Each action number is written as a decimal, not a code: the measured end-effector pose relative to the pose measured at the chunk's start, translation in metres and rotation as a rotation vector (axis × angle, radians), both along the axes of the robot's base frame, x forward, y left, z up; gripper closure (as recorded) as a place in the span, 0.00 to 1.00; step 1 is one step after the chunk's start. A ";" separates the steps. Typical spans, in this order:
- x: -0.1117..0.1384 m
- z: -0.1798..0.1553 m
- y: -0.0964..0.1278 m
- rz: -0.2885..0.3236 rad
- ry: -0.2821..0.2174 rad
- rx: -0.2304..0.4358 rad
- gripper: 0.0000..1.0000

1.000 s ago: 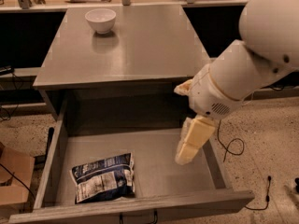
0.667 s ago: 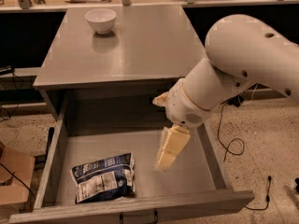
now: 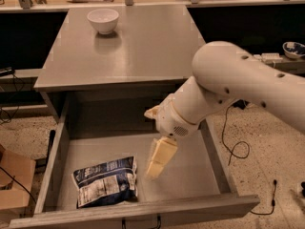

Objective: Pick blue chip bag from top drawer and place on counter

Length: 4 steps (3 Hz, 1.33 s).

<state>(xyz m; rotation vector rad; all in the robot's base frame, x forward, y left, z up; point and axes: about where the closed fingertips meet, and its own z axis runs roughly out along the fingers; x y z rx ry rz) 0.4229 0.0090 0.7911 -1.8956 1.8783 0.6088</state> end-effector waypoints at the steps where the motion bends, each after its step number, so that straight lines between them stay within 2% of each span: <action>1: 0.007 -0.063 0.057 0.067 0.048 0.070 0.00; 2: 0.015 -0.102 0.086 0.101 0.082 0.107 0.00; 3: 0.019 -0.155 0.110 0.126 0.144 0.107 0.00; 4: 0.002 -0.191 0.107 0.121 0.217 0.076 0.00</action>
Offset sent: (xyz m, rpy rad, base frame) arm 0.0266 0.1196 -0.1478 0.1539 0.1223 0.1337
